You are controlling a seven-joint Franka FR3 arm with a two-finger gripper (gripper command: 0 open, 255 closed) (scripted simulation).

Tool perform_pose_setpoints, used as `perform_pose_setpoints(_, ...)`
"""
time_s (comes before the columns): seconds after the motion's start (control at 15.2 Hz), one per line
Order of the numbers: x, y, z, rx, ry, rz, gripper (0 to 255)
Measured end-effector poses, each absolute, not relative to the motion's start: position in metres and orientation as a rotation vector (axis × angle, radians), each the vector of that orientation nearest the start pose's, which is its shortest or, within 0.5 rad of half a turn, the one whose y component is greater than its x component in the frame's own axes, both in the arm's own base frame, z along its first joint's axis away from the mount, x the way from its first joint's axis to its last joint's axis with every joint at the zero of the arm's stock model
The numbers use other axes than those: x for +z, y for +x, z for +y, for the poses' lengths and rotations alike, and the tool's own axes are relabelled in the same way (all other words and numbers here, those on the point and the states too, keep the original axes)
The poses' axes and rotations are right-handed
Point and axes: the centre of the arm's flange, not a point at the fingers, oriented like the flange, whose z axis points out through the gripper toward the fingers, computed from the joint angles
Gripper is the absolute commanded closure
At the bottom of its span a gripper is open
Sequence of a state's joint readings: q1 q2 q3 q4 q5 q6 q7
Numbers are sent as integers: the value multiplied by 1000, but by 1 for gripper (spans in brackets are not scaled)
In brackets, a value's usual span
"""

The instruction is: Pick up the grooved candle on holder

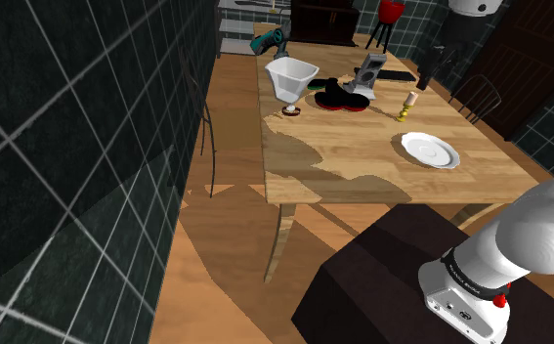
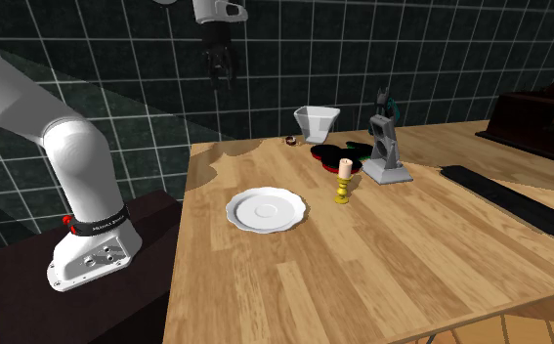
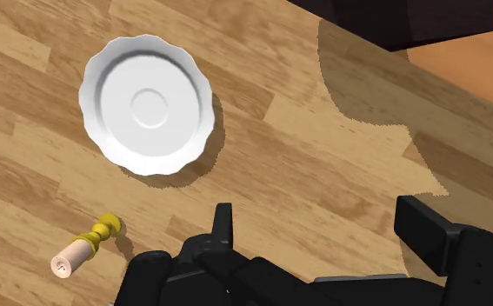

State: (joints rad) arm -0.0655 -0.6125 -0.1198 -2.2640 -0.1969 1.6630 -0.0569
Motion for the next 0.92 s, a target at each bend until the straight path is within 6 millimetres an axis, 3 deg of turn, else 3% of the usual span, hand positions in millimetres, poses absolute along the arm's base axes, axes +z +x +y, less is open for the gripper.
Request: perform_pose_setpoints(0.92, 518, 434, -254, 5, -3189, 287, 0)
